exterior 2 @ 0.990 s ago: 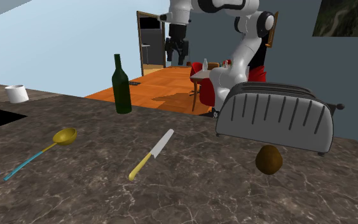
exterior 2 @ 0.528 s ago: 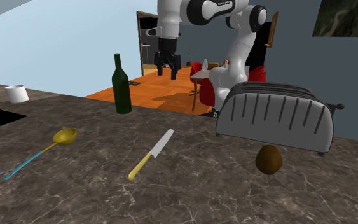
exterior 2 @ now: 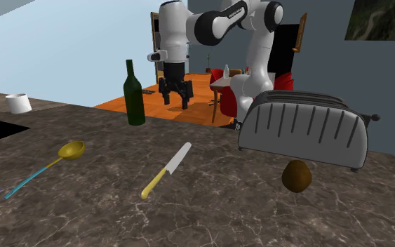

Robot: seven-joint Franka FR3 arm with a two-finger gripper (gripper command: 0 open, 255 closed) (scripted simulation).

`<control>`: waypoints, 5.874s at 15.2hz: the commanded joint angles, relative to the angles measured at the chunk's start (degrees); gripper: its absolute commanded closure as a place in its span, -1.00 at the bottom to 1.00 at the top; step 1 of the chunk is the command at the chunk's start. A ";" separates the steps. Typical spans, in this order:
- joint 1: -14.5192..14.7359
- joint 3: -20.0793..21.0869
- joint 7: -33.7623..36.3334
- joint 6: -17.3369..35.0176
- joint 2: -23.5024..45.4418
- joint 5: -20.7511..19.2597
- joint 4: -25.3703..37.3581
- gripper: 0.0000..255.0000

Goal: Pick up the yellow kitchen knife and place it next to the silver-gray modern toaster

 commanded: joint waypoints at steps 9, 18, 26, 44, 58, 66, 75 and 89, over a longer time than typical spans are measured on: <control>3.55 3.36 -4.76 5.94 19.43 0.91 11.05 -1.00; 5.76 5.09 -6.55 9.88 30.31 0.18 16.73 -1.00; 5.97 5.06 -6.40 12.30 31.57 -0.04 15.56 -1.00; 5.85 5.18 -6.37 9.66 30.02 0.23 16.67 1.00; 5.55 5.40 -6.08 0.07 25.86 0.89 22.18 1.00; 5.46 5.46 -5.78 -5.65 24.44 1.07 26.53 1.00; 5.46 5.51 -5.29 -12.35 23.79 1.10 32.60 1.00; 5.74 5.65 -4.17 -23.58 25.09 0.74 45.16 1.00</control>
